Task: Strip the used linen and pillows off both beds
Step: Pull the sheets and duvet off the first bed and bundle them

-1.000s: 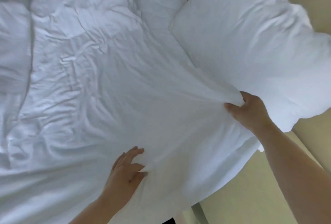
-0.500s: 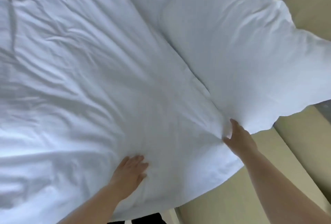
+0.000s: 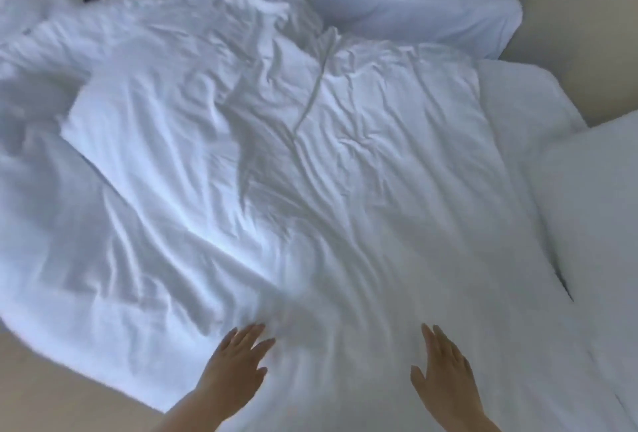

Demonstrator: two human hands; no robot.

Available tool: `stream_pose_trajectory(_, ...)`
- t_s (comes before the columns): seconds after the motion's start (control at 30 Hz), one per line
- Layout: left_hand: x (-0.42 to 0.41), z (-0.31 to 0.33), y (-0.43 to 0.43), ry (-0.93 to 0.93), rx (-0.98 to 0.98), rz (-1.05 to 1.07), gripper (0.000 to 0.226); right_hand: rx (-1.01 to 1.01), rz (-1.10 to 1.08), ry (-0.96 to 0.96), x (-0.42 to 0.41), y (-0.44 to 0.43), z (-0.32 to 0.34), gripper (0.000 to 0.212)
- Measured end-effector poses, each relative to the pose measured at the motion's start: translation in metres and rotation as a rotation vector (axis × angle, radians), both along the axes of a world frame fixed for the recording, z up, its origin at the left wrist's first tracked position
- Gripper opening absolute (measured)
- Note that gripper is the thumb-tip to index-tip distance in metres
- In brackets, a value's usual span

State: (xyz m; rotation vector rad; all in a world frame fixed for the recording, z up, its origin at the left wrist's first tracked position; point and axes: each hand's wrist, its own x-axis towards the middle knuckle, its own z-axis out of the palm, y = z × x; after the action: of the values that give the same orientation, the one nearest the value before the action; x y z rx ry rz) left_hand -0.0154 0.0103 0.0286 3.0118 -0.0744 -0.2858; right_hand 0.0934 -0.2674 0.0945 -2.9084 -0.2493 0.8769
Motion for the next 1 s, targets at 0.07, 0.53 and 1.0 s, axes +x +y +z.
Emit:
stream_pose_trajectory(0.07, -0.020, 0.000, 0.046, -0.018, 0.002, 0.154, 0.089, 0.019, 0.094, 0.040, -0.001, 0.047, 0.001, 0.073)
stream_pose_trajectory(0.53, -0.080, -0.014, 0.376, -0.206, -0.148, 0.265, 0.041, 0.373, 0.378, 0.089, -0.037, 0.548, -0.005, 0.077)
stream_pose_trajectory(1.0, -0.013, 0.041, 0.597, -0.204, -1.082, 1.227, 0.066, 0.298, 0.298, 0.011, -0.035, 0.726, -0.054, 0.025)
